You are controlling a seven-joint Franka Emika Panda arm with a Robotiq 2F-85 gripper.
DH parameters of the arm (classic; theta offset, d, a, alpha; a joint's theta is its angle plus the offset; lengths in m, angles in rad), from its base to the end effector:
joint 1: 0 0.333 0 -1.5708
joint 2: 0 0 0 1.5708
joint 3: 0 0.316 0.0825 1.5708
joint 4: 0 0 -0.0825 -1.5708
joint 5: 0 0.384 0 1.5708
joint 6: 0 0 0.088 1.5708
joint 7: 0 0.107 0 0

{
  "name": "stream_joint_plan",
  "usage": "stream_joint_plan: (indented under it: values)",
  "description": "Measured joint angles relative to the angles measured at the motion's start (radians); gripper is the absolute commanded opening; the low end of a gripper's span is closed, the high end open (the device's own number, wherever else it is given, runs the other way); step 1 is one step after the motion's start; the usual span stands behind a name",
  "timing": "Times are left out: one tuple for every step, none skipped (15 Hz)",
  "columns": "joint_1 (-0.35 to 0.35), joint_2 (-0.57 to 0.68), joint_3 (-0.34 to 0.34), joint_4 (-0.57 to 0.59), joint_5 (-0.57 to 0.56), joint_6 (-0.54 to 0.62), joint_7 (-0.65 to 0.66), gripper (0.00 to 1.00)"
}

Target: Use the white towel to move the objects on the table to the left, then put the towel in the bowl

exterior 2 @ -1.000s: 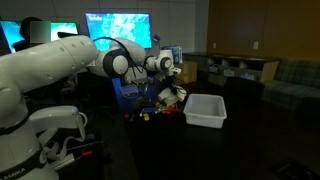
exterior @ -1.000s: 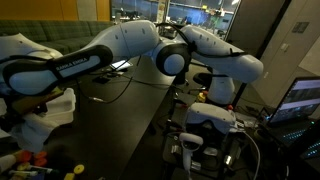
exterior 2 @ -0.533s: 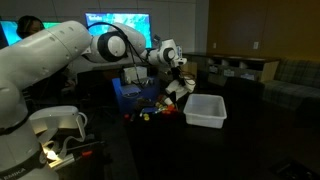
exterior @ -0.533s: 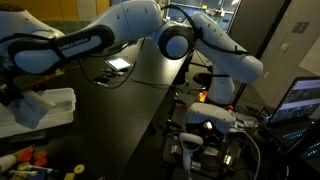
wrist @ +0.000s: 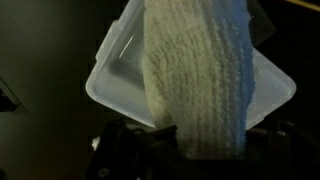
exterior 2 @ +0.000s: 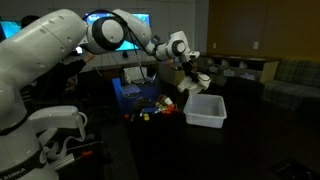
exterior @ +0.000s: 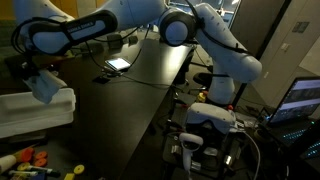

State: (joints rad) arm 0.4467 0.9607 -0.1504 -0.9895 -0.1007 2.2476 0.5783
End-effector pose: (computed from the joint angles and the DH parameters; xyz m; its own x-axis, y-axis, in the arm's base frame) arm 0.7593 0.2797 0.3093 0.9248 -0.1335 0.3564 -0.1519 -0.9881 0.0242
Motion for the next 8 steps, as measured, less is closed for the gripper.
stream_joint_plan:
  values:
    - [-0.01, 0.003, 0.0, 0.0, 0.0, 0.0, -0.002, 0.09]
    - [-0.018, 0.008, 0.0, 0.002, 0.0, 0.001, -0.002, 0.1]
    - [-0.025, 0.017, 0.0, 0.005, 0.0, 0.005, -0.002, 0.1]
    - [-0.033, 0.03, 0.002, 0.017, 0.0, 0.007, -0.004, 0.1]
    - [-0.039, 0.048, 0.003, 0.032, 0.0, 0.007, -0.005, 0.1]
    - [-0.044, 0.071, 0.004, 0.053, 0.0, 0.007, -0.006, 0.1]
    - [-0.05, 0.097, 0.004, 0.078, 0.0, 0.006, -0.006, 0.1]
    - [-0.055, 0.125, 0.004, 0.105, 0.0, 0.004, -0.007, 0.1]
